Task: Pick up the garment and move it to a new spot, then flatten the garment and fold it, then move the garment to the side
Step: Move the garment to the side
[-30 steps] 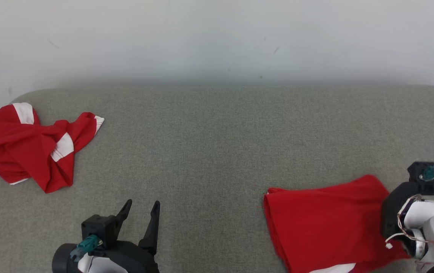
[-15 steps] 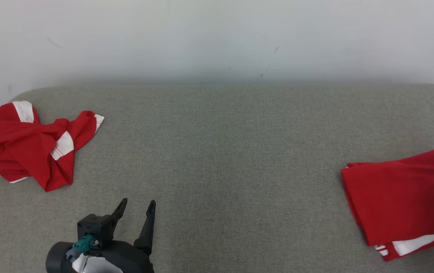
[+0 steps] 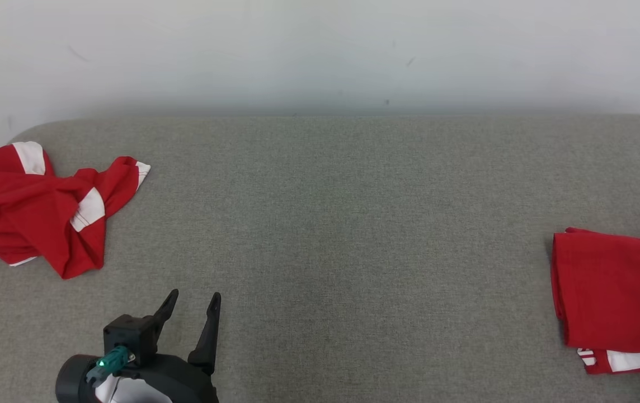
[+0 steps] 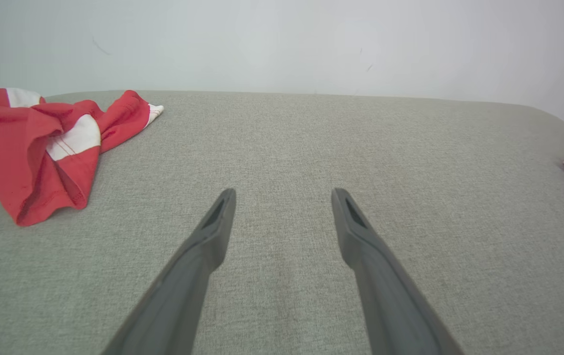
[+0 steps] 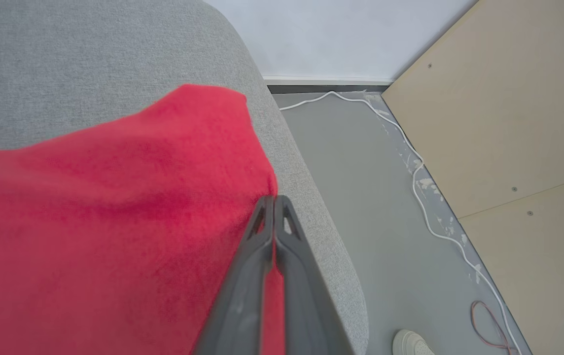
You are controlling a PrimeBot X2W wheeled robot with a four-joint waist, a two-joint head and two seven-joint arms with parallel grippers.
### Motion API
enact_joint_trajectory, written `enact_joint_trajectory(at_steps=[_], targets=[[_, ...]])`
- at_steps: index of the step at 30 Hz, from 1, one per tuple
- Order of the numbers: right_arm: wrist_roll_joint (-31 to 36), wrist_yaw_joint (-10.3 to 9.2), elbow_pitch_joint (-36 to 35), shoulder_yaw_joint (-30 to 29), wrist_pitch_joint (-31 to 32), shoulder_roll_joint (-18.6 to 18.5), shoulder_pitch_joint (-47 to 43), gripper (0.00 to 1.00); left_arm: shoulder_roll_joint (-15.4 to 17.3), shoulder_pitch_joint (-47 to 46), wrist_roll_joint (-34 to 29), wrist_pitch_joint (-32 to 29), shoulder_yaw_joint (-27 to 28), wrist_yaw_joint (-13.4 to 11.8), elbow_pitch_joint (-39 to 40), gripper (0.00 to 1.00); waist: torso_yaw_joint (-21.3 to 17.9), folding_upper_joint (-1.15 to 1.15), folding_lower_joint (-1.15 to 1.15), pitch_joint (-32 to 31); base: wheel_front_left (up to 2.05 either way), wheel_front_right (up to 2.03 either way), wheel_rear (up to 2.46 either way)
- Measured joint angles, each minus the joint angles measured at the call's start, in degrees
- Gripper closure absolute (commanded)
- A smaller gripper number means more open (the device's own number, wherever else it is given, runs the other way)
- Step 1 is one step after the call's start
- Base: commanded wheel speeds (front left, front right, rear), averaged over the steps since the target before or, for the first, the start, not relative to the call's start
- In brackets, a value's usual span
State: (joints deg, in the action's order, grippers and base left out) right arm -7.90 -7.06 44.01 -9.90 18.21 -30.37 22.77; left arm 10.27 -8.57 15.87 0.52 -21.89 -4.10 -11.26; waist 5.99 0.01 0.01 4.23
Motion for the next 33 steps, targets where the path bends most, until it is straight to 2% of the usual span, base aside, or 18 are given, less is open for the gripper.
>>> enact_joint_trajectory(at_steps=[8, 16, 17, 18, 19, 21, 22, 33], targets=[[1.49, -0.01, 1.03, -1.99, -3.01, 0.30, 1.88, 1.00, 0.31, -0.16, -0.35, -0.70, -0.56, 0.03, 1.02, 0.00, -0.92, 0.00, 0.00, 0.94, 0.00, 0.00, 0.00], [2.67, -0.01, 3.23, -4.87, -4.90, 0.12, 3.78, 1.00, 0.21, -0.78, -0.74, -1.51, -1.25, 0.10, 1.30, 0.00, 0.03, 0.00, 0.00, 1.83, 0.00, 0.00, 0.00], [2.94, -0.01, 3.47, -4.97, -5.21, 0.14, 3.94, 0.89, 0.24, -0.89, -0.74, -1.51, -1.22, 0.10, 1.35, 0.00, 0.17, 0.00, 0.00, 1.94, 0.00, 0.00, 0.00], [3.01, -0.01, 3.76, -5.20, -5.48, 0.22, 4.13, 0.83, 0.27, -0.94, -0.74, -1.52, -1.19, 0.10, 1.46, 0.00, 0.31, 0.00, 0.00, 2.07, 0.00, 0.00, 0.00], [3.04, -0.01, 3.97, -5.50, -5.84, 0.27, 4.28, 0.89, 0.27, -0.99, -0.74, -1.53, -1.19, 0.10, 1.49, 0.00, 0.43, 0.00, 0.00, 2.20, 0.00, 0.00, 0.00], [3.52, -0.02, 4.35, -5.87, -6.33, 0.49, 5.10, 0.87, 0.29, -1.01, -0.74, -1.54, -1.10, 0.10, 1.48, 0.00, 0.63, 0.00, 0.00, 2.40, 0.00, 0.00, 0.00], [3.61, -0.02, 4.49, -6.03, -6.57, 0.67, 5.53, 0.00, 0.30, -1.01, -0.74, -1.57, -1.10, 0.09, 1.48, 0.00, 0.69, 0.00, 0.00, 2.46, 0.00, 0.00, 0.00], [6.57, -0.05, 3.00, -2.66, -13.72, 2.36, 8.58, 0.00, 0.24, -1.04, -0.73, -1.91, -0.67, 0.00, 1.36, 0.00, 0.61, 0.00, 0.00, 2.37, 0.00, 0.00, 0.00]])
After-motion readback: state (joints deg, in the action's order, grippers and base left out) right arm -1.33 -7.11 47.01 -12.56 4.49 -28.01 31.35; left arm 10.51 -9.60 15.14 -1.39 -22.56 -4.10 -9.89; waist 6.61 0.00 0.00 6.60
